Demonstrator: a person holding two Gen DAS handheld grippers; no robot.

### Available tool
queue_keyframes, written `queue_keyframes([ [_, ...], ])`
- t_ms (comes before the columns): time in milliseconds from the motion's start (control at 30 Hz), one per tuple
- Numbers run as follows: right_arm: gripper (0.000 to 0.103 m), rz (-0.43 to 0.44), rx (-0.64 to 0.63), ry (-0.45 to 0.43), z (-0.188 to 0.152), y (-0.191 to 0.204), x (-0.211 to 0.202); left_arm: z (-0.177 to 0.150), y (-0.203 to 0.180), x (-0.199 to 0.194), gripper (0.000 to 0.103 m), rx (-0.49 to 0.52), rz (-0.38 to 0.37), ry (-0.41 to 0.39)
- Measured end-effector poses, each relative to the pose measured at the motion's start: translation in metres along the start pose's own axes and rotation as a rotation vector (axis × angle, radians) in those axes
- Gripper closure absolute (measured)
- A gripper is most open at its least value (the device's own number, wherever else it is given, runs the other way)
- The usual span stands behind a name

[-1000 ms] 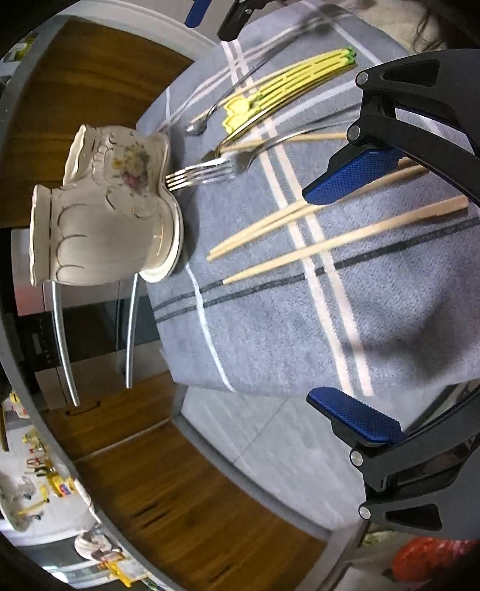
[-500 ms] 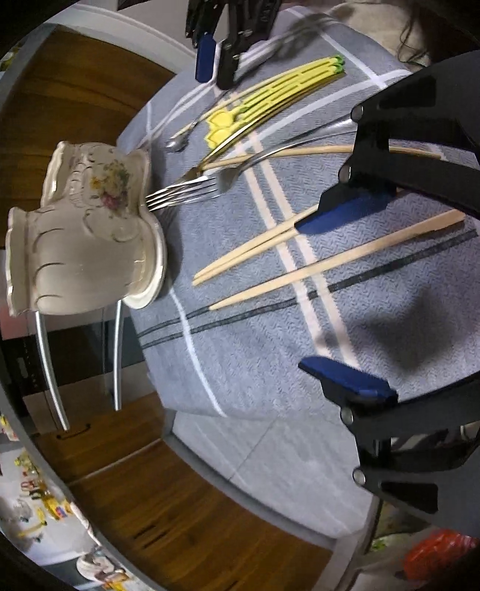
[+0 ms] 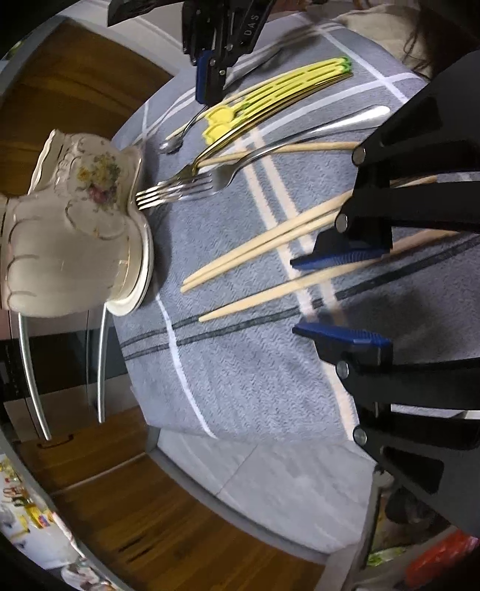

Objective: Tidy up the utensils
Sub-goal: 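Grasp a wooden chopstick with the left tool while the right tool grasps the silver flower spoon, then insert chopstick into tall cup with left tool while right tool inserts spoon into short cup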

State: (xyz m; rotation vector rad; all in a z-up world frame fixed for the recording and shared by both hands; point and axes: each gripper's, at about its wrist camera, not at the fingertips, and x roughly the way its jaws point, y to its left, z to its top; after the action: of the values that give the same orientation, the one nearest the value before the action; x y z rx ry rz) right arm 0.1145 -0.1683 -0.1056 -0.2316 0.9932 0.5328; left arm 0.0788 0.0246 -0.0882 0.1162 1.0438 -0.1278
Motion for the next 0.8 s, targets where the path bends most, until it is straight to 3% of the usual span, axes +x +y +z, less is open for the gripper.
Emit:
queue_keyframes([
  [100,0.099,0.004,-0.002,-0.009,0.002,0.0,0.002,0.001,0.001,0.001,0.091,-0.005,0.016,-0.006],
  [200,0.1,0.002,0.006,-0.03,0.002,0.0,0.001,0.001,0.002,0.002,0.097,-0.007,0.028,-0.015],
  [433,0.1,0.002,0.04,-0.107,-0.004,-0.009,-0.022,0.002,0.003,-0.006,0.097,-0.012,0.013,-0.047],
  [633,0.1,0.011,0.039,-0.184,-0.01,-0.009,-0.05,0.006,-0.001,-0.029,0.097,-0.014,-0.003,-0.115],
  [800,0.1,0.042,0.032,-0.282,-0.008,-0.001,-0.073,0.013,-0.004,-0.059,0.097,-0.017,-0.044,-0.217],
])
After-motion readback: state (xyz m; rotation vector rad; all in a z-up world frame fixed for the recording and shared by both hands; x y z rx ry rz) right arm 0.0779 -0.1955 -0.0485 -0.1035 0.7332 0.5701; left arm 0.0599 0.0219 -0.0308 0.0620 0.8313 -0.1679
